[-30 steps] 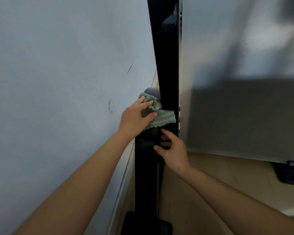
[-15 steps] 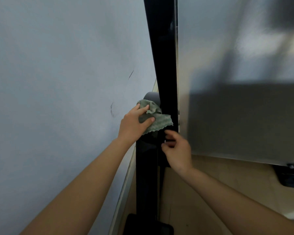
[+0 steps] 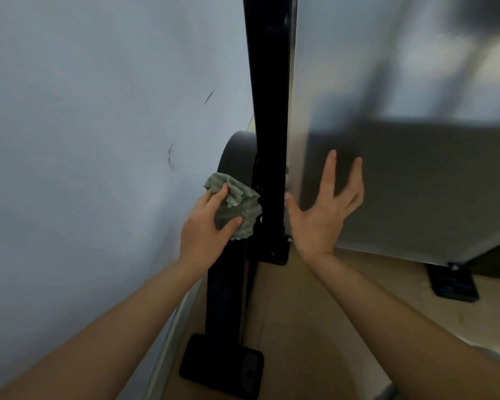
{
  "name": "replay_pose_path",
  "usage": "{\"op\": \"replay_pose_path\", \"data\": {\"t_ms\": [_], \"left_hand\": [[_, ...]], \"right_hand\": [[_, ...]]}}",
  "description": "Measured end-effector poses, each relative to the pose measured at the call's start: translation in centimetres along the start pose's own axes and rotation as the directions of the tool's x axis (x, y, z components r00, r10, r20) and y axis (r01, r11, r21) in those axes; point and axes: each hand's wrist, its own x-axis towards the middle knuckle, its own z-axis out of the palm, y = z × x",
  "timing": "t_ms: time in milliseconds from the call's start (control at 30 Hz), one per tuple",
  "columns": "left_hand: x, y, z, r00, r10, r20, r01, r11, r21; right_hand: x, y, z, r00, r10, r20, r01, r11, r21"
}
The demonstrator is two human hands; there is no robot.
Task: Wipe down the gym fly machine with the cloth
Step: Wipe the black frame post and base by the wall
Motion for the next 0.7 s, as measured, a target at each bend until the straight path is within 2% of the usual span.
{"op": "replay_pose_path", "data": {"t_ms": [100, 267, 533, 633, 700], "left_hand": [[-0.5, 0.1, 0.5, 0.998, -0.034, -0.048, 0.033, 0.999, -0.029], [-2.0, -0.8, 1.1, 0.994, -0.08, -0.074, 0.073, 0.993, -0.095], [-5.6, -1.9, 0.7, 0.988, -0.15, 0.04, 0.153, 0.985, -0.074], [-6.6, -1.8, 0.4, 0.985, -0.156, 0.074, 0.16, 0.986, -0.051], [-7.1, -1.8, 0.2, 0.983, -0.163, 0.082, 0.167, 0.985, -0.036]], "right_hand": [[-0.1, 0.1, 0.5, 0.999, 0.003, 0.053, 0.0, 0.999, -0.053], [-0.1, 0.0, 0.8, 0.999, 0.02, 0.043, -0.018, 0.998, -0.062], [-0.5, -0.2, 0.8, 0.997, 0.02, 0.079, -0.017, 0.999, -0.038], [-2.3, -0.9, 0.8, 0.984, -0.003, 0.178, -0.007, 0.998, 0.055], [-4.8, -1.5, 0.8, 0.942, 0.038, 0.334, -0.107, 0.975, 0.192]]}}
